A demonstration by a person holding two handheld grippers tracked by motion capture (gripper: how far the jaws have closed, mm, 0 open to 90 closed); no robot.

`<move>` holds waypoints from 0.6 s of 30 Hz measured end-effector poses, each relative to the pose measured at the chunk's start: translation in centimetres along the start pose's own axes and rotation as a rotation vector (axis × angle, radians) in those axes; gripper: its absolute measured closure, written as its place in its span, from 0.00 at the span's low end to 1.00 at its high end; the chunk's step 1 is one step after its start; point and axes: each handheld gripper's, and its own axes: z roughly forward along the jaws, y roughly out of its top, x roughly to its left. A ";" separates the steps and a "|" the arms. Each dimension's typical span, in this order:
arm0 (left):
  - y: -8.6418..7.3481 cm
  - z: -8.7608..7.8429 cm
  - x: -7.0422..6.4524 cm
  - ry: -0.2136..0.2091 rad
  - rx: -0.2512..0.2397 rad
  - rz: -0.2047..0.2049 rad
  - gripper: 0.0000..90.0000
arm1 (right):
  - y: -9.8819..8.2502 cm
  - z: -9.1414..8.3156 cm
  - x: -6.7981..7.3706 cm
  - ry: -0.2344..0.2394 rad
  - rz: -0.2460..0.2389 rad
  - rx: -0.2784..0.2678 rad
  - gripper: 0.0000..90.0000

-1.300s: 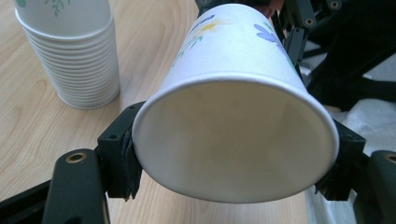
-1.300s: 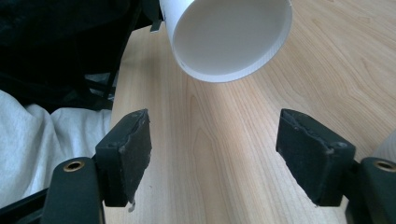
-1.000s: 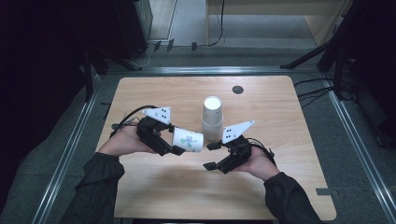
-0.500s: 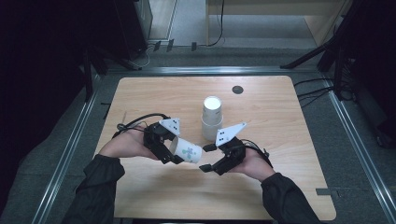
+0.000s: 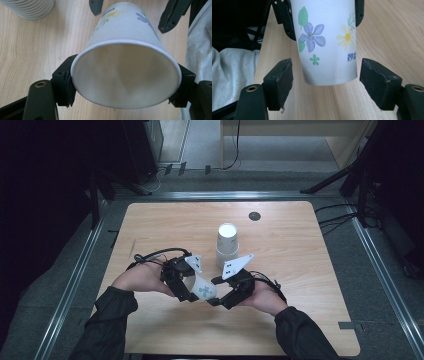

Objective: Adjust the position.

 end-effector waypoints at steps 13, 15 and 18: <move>0.9 0.2 -0.9 -0.001 0.014 0.046 0.28 | 0.1 1.0 0.4 0.009 -0.024 0.025 0.34; 1.0 0.2 -0.9 0.005 0.020 0.050 0.28 | 0.1 1.1 0.5 0.006 -0.031 0.027 0.35; 1.0 0.2 -0.9 0.005 0.016 0.051 0.28 | 0.2 1.0 0.6 0.001 -0.048 0.030 0.38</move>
